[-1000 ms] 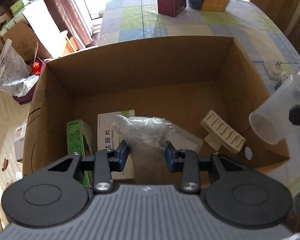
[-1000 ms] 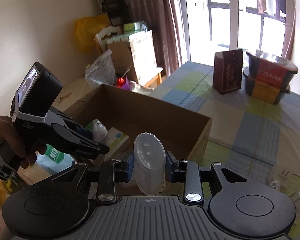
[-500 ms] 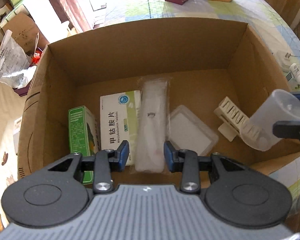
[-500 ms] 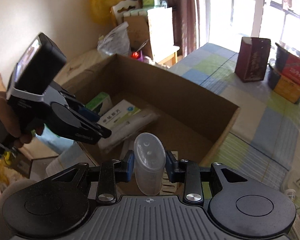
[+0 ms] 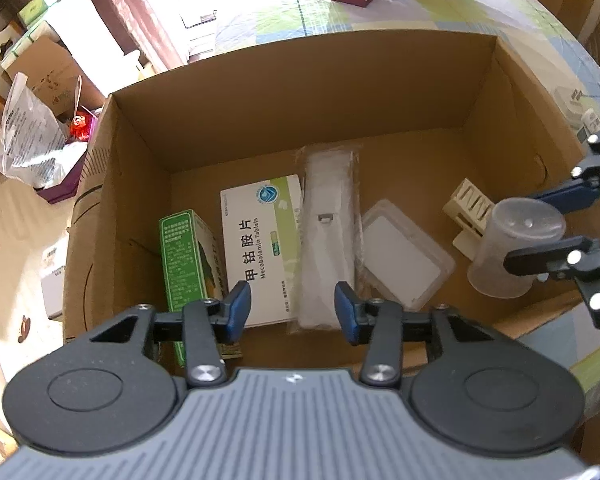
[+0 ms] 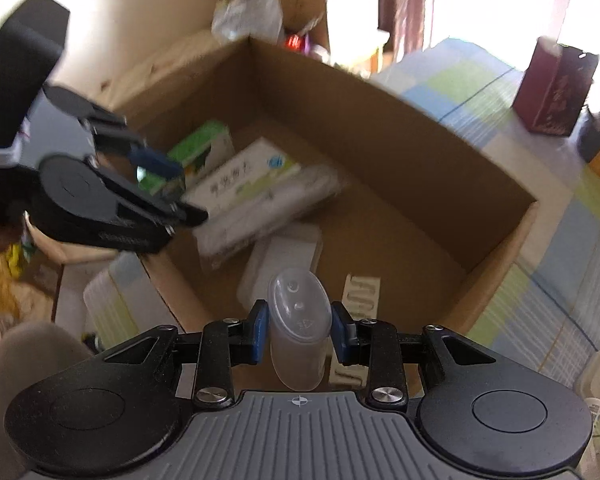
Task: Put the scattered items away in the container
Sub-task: 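Lower tube into box and open left gripper while right gripper drops clear cup inside, then withdraw both open grippers from the cardboard box toward the remaining items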
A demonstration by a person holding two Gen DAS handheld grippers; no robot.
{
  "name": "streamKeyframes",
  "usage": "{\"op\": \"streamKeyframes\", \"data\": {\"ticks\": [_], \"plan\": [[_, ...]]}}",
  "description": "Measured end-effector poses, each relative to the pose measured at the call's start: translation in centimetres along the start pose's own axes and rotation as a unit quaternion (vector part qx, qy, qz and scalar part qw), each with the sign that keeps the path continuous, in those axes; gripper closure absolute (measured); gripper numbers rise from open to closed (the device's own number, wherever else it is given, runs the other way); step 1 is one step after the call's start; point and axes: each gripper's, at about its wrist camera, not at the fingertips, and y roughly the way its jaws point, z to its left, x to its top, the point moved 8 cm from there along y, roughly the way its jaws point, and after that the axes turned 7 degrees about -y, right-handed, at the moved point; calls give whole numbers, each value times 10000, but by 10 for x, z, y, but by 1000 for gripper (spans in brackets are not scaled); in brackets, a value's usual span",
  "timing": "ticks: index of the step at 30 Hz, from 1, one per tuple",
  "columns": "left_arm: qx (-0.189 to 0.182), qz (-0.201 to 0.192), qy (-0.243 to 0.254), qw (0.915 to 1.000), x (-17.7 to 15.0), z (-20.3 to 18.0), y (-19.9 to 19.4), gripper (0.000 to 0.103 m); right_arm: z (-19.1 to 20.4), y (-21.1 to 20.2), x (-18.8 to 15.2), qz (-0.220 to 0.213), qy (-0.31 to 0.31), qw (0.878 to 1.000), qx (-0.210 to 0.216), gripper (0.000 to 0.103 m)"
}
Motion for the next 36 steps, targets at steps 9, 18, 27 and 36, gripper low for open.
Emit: {"op": "streamKeyframes", "data": {"ticks": [9,18,27,36], "plan": [[98,-19,1,9999,-2,5,-1,42,-1,8,2,284,-186,9994,-96,12],[211,-80,-74,9997,-1,10,-9,24,2,-1,3,259,-284,9985,-397,12],[352,-184,-135,9991,0,13,-24,14,8,-16,0,-56,-217,9956,-910,0],[521,-320,-201,9979,-3,15,-48,7,14,-46,-5,-600,263,9909,-1175,0]]}}
